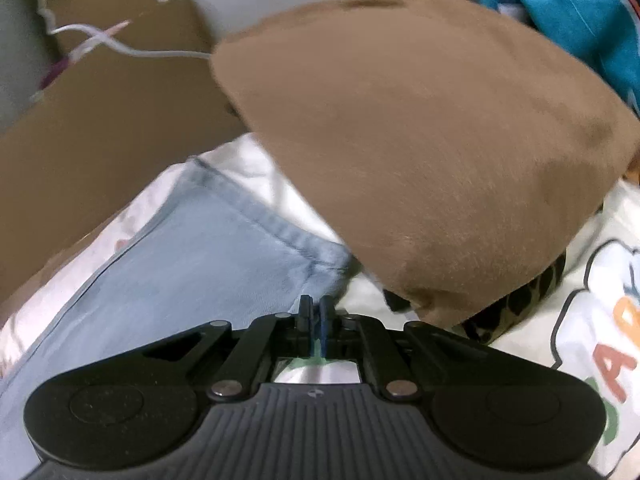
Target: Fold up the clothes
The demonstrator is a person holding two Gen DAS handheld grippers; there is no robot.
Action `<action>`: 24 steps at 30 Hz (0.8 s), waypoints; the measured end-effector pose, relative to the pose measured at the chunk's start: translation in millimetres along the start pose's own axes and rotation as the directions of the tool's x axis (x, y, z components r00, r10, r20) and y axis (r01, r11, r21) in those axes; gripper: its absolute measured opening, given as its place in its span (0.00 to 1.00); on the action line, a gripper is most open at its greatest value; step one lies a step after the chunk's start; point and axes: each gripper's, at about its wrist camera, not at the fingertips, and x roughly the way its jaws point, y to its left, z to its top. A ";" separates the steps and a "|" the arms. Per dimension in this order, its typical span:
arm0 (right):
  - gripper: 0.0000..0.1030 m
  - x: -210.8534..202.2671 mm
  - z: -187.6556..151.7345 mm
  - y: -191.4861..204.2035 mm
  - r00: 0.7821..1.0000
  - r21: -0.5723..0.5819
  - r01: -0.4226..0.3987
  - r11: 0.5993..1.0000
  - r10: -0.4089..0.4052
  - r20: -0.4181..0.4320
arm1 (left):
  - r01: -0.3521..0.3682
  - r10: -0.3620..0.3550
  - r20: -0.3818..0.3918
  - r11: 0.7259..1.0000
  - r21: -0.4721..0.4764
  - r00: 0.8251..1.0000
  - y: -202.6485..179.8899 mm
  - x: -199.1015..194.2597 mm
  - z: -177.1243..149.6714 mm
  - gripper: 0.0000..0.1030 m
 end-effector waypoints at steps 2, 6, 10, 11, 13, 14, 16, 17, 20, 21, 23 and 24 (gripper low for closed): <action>0.07 -11.0 -2.8 4.7 1.000 -0.042 -0.013 0.999 0.013 0.000 | -0.001 0.001 0.003 1.000 -0.012 1.000 2.9 -4.4 -2.6 0.40; 0.49 -40.4 -12.5 8.3 1.000 -0.063 -0.012 0.998 0.013 0.010 | -0.012 0.012 -0.006 0.999 -0.045 1.000 12.3 -14.0 -8.9 0.41; 0.51 -69.2 -21.3 4.1 0.999 -0.006 -0.044 0.999 0.044 -0.004 | -0.019 0.020 0.004 0.998 -0.064 1.000 25.1 -34.3 -17.0 0.42; 0.51 -76.1 -22.6 5.0 0.999 -0.011 -0.047 0.999 0.047 -0.005 | -0.023 0.023 0.003 0.998 -0.065 1.000 27.6 -39.1 -18.9 0.42; 0.51 -91.2 -24.7 8.7 0.999 -0.040 -0.047 0.998 0.047 -0.002 | -0.028 0.028 -0.005 0.997 -0.065 1.000 34.1 -50.5 -22.6 0.42; 0.51 -99.0 -25.8 10.7 0.999 -0.063 -0.049 0.997 0.049 -0.001 | -0.033 0.033 -0.003 0.997 -0.065 0.999 37.4 -56.3 -24.2 0.42; 0.51 -115.5 -24.2 20.1 0.998 -0.173 -0.052 0.984 0.054 0.008 | -0.049 0.050 0.004 0.996 -0.072 0.999 46.2 -70.1 -28.2 0.42; 0.51 -123.6 -22.4 26.4 0.998 -0.242 -0.050 0.969 0.056 0.019 | -0.055 0.056 0.007 0.995 -0.079 0.998 50.4 -76.4 -30.3 0.43; 0.51 -150.0 -18.0 41.9 0.997 -0.417 -0.050 0.908 0.071 0.035 | -0.074 0.077 0.023 0.992 -0.107 0.997 63.3 -97.5 -39.8 0.44; 0.51 -158.5 -16.3 45.2 0.996 -0.449 -0.064 0.891 0.086 0.030 | -0.075 0.079 0.023 0.989 -0.125 0.997 68.3 -104.0 -44.0 0.45; 0.51 -175.0 -12.1 50.3 0.994 -0.483 -0.082 0.872 0.106 0.023 | -0.077 0.081 0.023 0.983 -0.165 0.996 78.4 -117.1 -52.7 0.46; 0.51 -183.2 -9.7 52.3 0.994 -0.486 -0.083 0.870 0.109 0.025 | -0.077 0.082 0.020 0.979 -0.188 0.996 83.4 -122.5 -57.7 0.46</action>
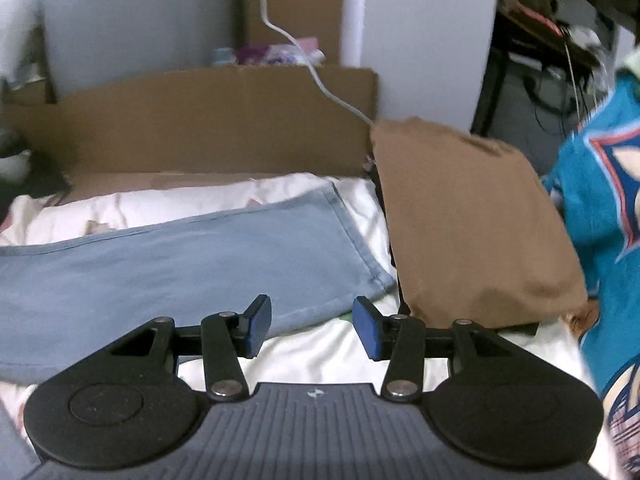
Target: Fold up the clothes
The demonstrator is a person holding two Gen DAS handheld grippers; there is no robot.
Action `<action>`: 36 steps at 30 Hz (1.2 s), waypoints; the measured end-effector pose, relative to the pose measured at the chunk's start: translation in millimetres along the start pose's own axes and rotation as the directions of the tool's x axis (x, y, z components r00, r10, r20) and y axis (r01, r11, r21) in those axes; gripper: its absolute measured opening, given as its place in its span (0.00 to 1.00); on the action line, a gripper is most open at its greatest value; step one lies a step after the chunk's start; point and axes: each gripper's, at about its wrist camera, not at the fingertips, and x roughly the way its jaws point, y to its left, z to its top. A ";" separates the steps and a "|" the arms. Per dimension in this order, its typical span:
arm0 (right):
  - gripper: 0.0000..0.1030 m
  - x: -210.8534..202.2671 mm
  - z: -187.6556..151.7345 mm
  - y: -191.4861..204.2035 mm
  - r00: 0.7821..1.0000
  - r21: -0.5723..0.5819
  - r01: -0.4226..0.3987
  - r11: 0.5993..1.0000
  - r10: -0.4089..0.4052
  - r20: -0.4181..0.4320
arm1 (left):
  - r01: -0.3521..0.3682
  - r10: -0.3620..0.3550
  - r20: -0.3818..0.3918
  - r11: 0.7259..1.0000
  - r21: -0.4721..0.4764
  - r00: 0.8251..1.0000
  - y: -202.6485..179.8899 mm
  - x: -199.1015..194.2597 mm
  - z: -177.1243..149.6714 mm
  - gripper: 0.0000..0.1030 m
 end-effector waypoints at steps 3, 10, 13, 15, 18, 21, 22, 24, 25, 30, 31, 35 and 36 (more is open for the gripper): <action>0.51 -21.2 10.1 2.1 1.000 0.006 -0.002 1.000 0.002 0.012 | -0.016 0.016 -0.003 0.998 -0.052 1.000 15.7 -14.7 -13.4 0.46; 0.51 -62.3 27.8 -2.6 0.999 -0.007 -0.015 1.000 0.015 0.034 | -0.033 0.030 -0.026 0.989 -0.143 0.999 46.4 -41.7 -44.3 0.46; 0.51 -81.7 30.5 -10.5 0.999 0.011 -0.010 1.000 0.010 0.049 | -0.047 0.040 -0.041 0.980 -0.192 0.998 60.5 -49.1 -55.2 0.46; 0.51 -95.1 26.3 -15.7 0.998 0.016 -0.013 1.000 0.012 0.053 | -0.051 0.040 -0.055 0.974 -0.223 0.998 68.1 -51.1 -63.3 0.46; 0.53 -108.0 12.4 -19.4 0.998 -0.013 -0.045 0.999 0.046 0.036 | -0.072 0.055 -0.076 0.967 -0.246 0.996 75.2 -50.6 -75.8 0.46; 0.53 -113.9 -6.4 -19.9 0.997 -0.064 -0.083 0.995 0.083 0.003 | -0.079 0.057 -0.091 0.963 -0.259 0.994 77.9 -46.4 -88.7 0.46; 0.53 -115.7 -13.7 -20.3 0.995 -0.069 -0.101 0.992 0.101 -0.009 | -0.074 0.052 -0.092 0.961 -0.266 0.994 78.3 -44.6 -93.0 0.46; 0.53 -118.8 -28.4 -18.6 0.990 -0.086 -0.135 0.987 0.133 -0.036 | -0.081 0.053 -0.109 0.959 -0.273 0.993 77.3 -38.4 -101.6 0.46; 0.53 -120.6 -36.2 -16.0 0.988 -0.103 -0.152 0.983 0.148 -0.047 | -0.088 0.056 -0.119 0.957 -0.277 0.991 76.7 -35.6 -105.9 0.46; 0.53 -118.8 -76.8 -1.5 0.971 -0.129 -0.220 0.967 0.205 -0.120 | -0.110 0.067 -0.157 0.952 -0.286 0.985 74.5 -26.0 -125.2 0.46; 0.53 -116.1 -84.3 0.2 0.966 -0.114 -0.233 0.966 0.216 -0.142 | -0.114 0.069 -0.163 0.952 -0.285 0.984 74.7 -24.4 -128.2 0.46; 0.53 -108.1 -113.5 12.7 0.943 -0.118 -0.278 0.953 0.247 -0.222 | -0.129 0.075 -0.191 0.948 -0.290 0.979 77.8 -15.9 -136.5 0.46; 0.53 -108.1 -121.2 17.0 0.936 -0.134 -0.294 0.946 0.257 -0.239 | -0.131 0.074 -0.198 0.947 -0.295 0.977 79.8 -13.1 -138.2 0.46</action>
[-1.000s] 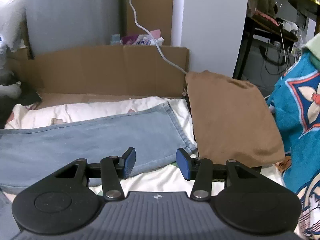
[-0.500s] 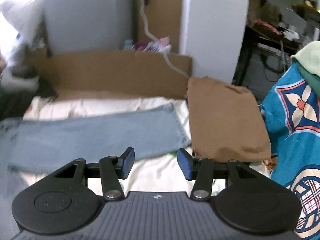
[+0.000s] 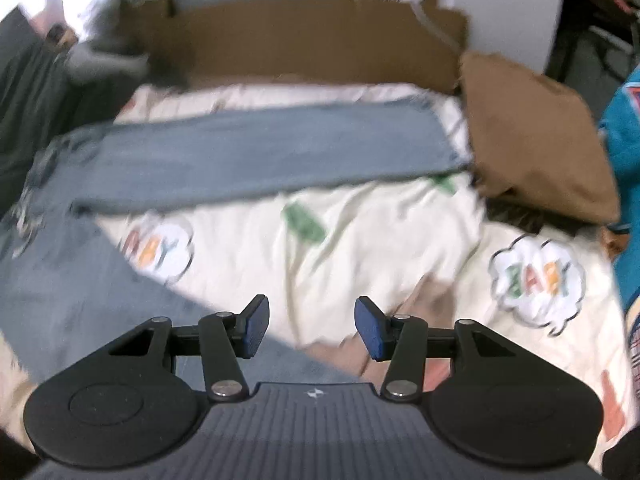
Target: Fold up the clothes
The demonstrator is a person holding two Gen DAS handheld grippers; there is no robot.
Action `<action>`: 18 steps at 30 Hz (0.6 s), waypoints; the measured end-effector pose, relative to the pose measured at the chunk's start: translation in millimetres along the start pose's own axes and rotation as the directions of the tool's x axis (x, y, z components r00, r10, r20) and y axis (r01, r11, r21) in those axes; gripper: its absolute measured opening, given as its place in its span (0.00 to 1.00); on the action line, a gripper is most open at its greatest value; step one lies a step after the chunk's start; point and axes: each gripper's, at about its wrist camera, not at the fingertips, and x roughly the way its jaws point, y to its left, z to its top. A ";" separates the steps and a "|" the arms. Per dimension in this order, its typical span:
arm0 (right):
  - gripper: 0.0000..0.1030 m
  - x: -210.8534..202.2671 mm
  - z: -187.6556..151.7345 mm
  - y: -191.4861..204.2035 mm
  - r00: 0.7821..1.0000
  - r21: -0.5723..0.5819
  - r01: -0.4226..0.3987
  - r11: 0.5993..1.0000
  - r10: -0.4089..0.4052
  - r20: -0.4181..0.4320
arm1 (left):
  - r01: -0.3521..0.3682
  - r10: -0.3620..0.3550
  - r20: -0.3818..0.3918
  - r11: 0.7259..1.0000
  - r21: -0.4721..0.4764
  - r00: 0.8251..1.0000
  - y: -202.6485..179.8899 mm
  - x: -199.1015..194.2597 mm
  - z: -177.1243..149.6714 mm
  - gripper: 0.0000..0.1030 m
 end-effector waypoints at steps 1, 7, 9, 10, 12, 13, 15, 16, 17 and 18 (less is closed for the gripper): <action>0.53 2.6 -7.1 4.8 1.000 -0.017 -0.017 1.000 0.016 -0.018 | -0.001 0.001 -0.007 1.000 -0.006 1.000 2.2 3.4 -0.4 0.46; 0.53 17.0 -52.5 31.1 0.982 -0.070 -0.112 0.991 0.100 -0.160 | -0.022 0.021 -0.037 0.999 -0.042 0.999 8.9 22.1 0.9 0.46; 0.53 21.2 -68.9 41.1 0.970 -0.093 -0.143 0.985 0.122 -0.208 | -0.023 0.021 -0.037 0.999 -0.043 0.999 8.3 23.3 1.5 0.46; 0.53 22.9 -76.8 45.7 0.964 -0.106 -0.157 0.982 0.130 -0.231 | -0.021 0.020 -0.038 0.999 -0.037 0.999 7.6 23.5 1.5 0.46; 0.53 25.6 -93.0 55.4 0.952 -0.134 -0.182 0.974 0.141 -0.271 | -0.025 0.024 -0.038 0.999 -0.021 0.999 5.6 22.8 1.0 0.46; 0.53 26.1 -101.2 61.0 0.947 -0.153 -0.197 0.968 0.148 -0.285 | -0.026 0.025 -0.038 0.999 -0.018 0.999 5.3 22.5 0.6 0.46; 0.53 24.7 -113.4 74.4 0.937 -0.206 -0.240 0.949 0.171 -0.304 | -0.024 0.023 -0.039 1.000 -0.017 0.999 5.5 21.5 -0.5 0.46; 0.53 23.7 -119.3 81.6 0.932 -0.235 -0.263 0.936 0.183 -0.313 | -0.023 0.022 -0.039 1.000 -0.017 0.999 5.4 21.1 -0.8 0.46; 0.53 22.7 -125.2 88.8 0.926 -0.262 -0.286 0.922 0.195 -0.323 | -0.022 0.021 -0.039 1.000 -0.017 0.999 5.3 20.8 -1.1 0.46; 0.53 22.2 -129.9 95.0 0.920 -0.283 -0.306 0.909 0.206 -0.333 | -0.021 0.021 -0.039 1.000 -0.015 0.999 5.2 20.5 -1.4 0.46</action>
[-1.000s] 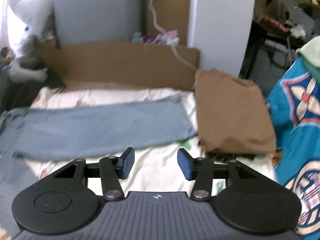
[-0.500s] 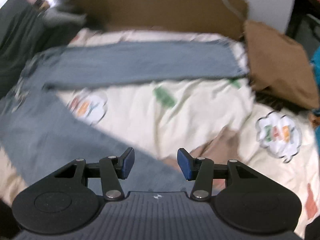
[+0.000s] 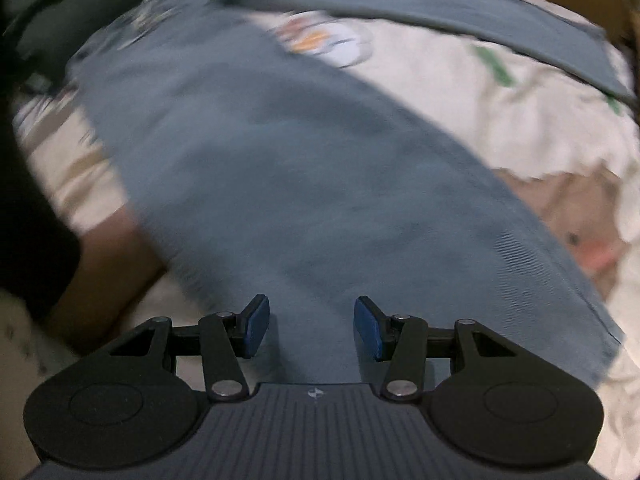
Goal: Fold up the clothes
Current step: 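Grasp the side seam of the jeans leg with the right tool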
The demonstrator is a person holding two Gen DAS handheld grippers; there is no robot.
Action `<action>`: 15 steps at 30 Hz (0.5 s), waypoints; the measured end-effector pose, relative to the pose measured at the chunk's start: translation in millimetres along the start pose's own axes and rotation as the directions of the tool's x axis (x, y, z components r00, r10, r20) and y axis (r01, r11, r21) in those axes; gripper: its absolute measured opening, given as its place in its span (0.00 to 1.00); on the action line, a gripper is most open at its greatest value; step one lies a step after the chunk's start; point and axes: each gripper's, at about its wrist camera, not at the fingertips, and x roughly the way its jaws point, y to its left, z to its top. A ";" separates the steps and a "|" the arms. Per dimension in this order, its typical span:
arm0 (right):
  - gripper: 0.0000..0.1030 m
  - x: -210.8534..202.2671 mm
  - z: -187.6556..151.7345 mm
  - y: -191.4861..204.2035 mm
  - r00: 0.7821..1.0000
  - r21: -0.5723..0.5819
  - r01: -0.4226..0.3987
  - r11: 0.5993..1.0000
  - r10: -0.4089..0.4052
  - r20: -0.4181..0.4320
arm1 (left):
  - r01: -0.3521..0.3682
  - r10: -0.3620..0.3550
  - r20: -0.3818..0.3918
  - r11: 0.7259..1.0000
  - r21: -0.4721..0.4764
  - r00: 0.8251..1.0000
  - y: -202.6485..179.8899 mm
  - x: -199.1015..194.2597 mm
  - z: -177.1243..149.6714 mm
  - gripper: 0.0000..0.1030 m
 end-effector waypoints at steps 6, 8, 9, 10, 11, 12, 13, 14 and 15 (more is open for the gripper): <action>0.53 11.8 -5.3 22.5 0.999 -0.078 -0.032 0.996 0.029 -0.037 | 0.006 -0.006 0.001 1.000 -0.014 1.000 1.8 1.6 -0.4 0.46; 0.53 15.2 -4.8 23.6 0.999 -0.096 -0.019 0.995 0.014 -0.051 | 0.007 -0.007 0.001 1.000 -0.015 1.000 1.6 1.7 -1.1 0.46; 0.53 17.1 -5.9 24.6 0.998 -0.105 -0.012 0.994 0.005 -0.062 | 0.007 -0.007 0.001 1.000 -0.014 1.000 1.5 1.9 -1.3 0.46; 0.53 19.0 -7.0 25.6 0.997 -0.113 -0.006 0.994 -0.003 -0.073 | 0.007 -0.007 0.000 1.000 -0.013 1.000 1.4 2.5 -1.6 0.46; 0.53 21.0 -7.9 26.6 0.996 -0.121 0.000 0.993 -0.010 -0.084 | 0.006 -0.006 -0.001 1.000 -0.010 1.000 1.4 3.0 -2.0 0.46; 0.53 21.9 -9.4 27.3 0.996 -0.128 0.002 0.992 -0.014 -0.093 | 0.006 -0.006 -0.002 1.000 -0.007 1.000 1.5 3.5 -2.3 0.46; 0.53 22.7 -11.2 28.7 0.995 -0.139 0.004 0.990 -0.018 -0.102 | 0.005 -0.005 -0.004 1.000 -0.005 1.000 1.5 3.9 -2.7 0.46; 0.53 24.3 -12.8 30.7 0.993 -0.153 0.009 0.988 -0.026 -0.111 | 0.006 -0.006 -0.008 1.000 -0.004 1.000 1.5 4.7 -3.3 0.46; 0.53 26.2 -14.4 32.0 0.992 -0.168 0.014 0.986 -0.035 -0.119 | 0.008 -0.008 -0.014 1.000 -0.006 1.000 1.5 5.6 -3.9 0.46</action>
